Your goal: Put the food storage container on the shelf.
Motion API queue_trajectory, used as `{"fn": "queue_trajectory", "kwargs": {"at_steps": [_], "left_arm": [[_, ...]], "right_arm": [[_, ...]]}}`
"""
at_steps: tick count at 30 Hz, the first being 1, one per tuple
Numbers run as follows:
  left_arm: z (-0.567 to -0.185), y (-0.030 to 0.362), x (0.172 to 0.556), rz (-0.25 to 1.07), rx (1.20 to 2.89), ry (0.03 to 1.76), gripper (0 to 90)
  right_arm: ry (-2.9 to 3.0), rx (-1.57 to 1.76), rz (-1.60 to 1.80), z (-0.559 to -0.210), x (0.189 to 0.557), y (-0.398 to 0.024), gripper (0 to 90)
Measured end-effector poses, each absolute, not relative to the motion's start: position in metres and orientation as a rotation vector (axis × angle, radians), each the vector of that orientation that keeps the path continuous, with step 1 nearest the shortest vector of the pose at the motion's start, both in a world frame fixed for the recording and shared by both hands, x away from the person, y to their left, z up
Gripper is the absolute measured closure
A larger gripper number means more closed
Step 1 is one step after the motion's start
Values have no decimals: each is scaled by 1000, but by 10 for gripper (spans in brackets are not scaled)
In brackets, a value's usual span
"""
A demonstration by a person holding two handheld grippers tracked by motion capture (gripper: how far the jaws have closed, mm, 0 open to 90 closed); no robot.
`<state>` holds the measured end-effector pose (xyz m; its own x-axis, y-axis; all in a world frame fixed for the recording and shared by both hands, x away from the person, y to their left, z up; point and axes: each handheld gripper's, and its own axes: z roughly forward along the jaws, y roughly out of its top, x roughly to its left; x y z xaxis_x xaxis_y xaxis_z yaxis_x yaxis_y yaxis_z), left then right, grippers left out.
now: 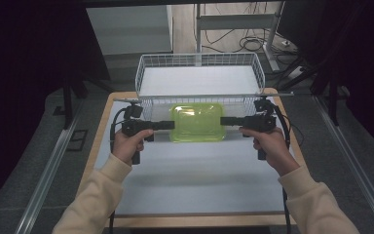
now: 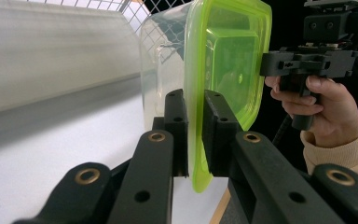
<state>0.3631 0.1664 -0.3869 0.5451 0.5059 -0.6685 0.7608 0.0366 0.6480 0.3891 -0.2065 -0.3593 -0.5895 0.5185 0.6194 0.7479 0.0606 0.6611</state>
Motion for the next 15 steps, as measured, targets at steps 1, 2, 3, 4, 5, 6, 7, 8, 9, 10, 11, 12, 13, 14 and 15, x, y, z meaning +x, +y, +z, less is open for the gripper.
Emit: {"fn": "queue_trajectory", "kwargs": {"at_steps": [1,2,3,4,5,6,7,8,9,10,11,12,13,14,15], "left_arm": [[-386,167,364,-272,1619,1090,816],[-384,166,365,-271,1620,1093,816],[-383,166,365,-270,1620,1091,816],[-383,167,366,-269,1621,1091,816],[-382,167,367,-272,1618,1090,815],[-381,167,368,-273,1616,1089,816],[-380,167,368,-272,1617,1088,816],[-378,167,369,-271,1617,1088,816],[-377,167,369,-269,1616,1089,816],[-376,166,370,-266,1618,1085,816],[-375,166,371,-265,1617,1085,816],[-373,166,372,-265,1616,1087,815],[-372,166,373,-262,1619,1085,816],[-371,166,374,-265,1615,1089,816],[-370,166,375,-266,1616,1086,816]], "right_arm": [[-2121,-1291,-1551,-358,390,-207,824],[-2119,-1292,-1550,-357,390,-206,824],[-2121,-1293,-1554,-355,391,-206,823],[-2120,-1292,-1552,-355,392,-206,824],[-2118,-1293,-1552,-354,393,-206,824],[-2117,-1293,-1551,-353,393,-206,824],[-2116,-1293,-1552,-352,394,-207,824],[-2115,-1293,-1552,-351,395,-207,824],[-2119,-1292,-1553,-349,396,-207,824],[-2118,-1293,-1552,-349,396,-207,823],[-2117,-1293,-1555,-347,397,-207,824],[-2114,-1295,-1552,-346,398,-207,823],[-2116,-1296,-1554,-345,399,-207,824],[-2118,-1296,-1556,-344,400,-207,824],[-2118,-1298,-1557,-342,401,-207,824]]}}
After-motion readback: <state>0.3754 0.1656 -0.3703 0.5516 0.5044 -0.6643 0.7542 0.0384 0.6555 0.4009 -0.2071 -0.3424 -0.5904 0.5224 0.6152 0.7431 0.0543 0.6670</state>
